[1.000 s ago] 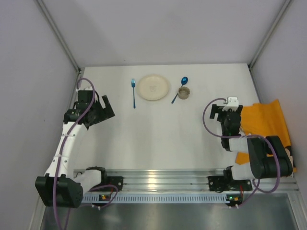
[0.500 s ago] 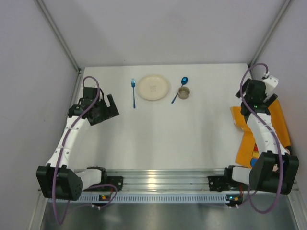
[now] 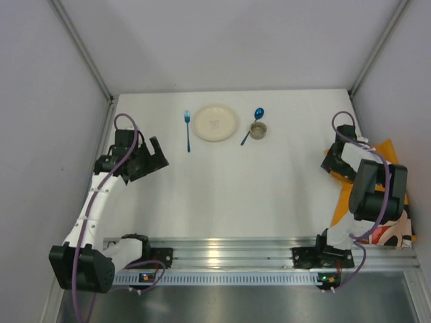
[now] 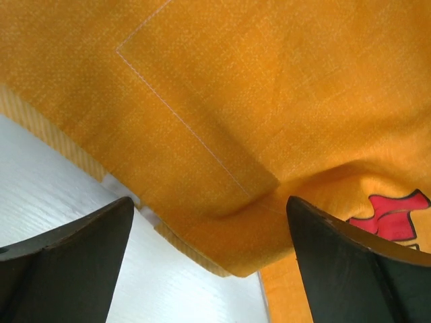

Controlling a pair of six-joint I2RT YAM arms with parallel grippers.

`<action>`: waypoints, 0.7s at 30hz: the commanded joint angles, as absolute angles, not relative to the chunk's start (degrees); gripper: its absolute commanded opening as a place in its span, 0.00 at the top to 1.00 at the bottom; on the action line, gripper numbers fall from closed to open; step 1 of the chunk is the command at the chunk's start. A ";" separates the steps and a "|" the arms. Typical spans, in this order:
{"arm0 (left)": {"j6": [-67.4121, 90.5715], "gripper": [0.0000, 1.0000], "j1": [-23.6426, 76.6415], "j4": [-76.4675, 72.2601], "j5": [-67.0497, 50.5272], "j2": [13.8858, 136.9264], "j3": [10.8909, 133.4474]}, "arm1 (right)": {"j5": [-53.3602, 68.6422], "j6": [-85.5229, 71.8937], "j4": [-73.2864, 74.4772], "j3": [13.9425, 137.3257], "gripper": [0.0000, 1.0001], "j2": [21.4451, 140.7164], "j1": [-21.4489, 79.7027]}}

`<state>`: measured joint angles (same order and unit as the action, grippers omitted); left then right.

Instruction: Set the dinner table for one person

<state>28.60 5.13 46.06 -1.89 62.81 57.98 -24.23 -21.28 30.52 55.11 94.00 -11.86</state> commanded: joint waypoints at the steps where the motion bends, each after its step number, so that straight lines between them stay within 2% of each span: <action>1: 29.09 0.01 5.27 44.47 -1.14 61.52 57.31 | -24.52 -22.23 32.52 56.78 0.03 97.29 -13.09; 5: 29.18 0.02 5.27 44.03 -0.53 61.43 56.87 | -25.13 -22.15 32.52 57.13 0.15 99.40 -13.01; 6: 29.27 0.02 5.27 43.95 -0.53 61.52 56.60 | -24.35 -21.37 32.35 57.22 0.45 99.93 -13.18; 7: 29.35 0.01 5.27 43.60 -0.53 61.78 56.43 | -23.74 -21.27 32.34 57.30 0.68 100.19 -13.18; 9: 29.70 0.02 5.27 42.89 -0.79 62.31 56.08 | -20.94 -21.36 32.26 57.39 0.95 100.54 -12.92; 11: 30.06 0.01 5.27 42.19 -1.05 63.01 55.90 | -19.34 -21.62 32.26 57.13 1.00 100.63 -12.66; 17: 29.45 0.02 5.27 41.40 -0.53 64.07 56.60 | -5.73 -25.30 32.17 56.16 1.00 95.46 -7.05; 21: 27.52 0.02 5.27 42.36 2.81 63.81 57.22 | 4.37 -31.45 32.61 56.77 1.00 88.53 6.80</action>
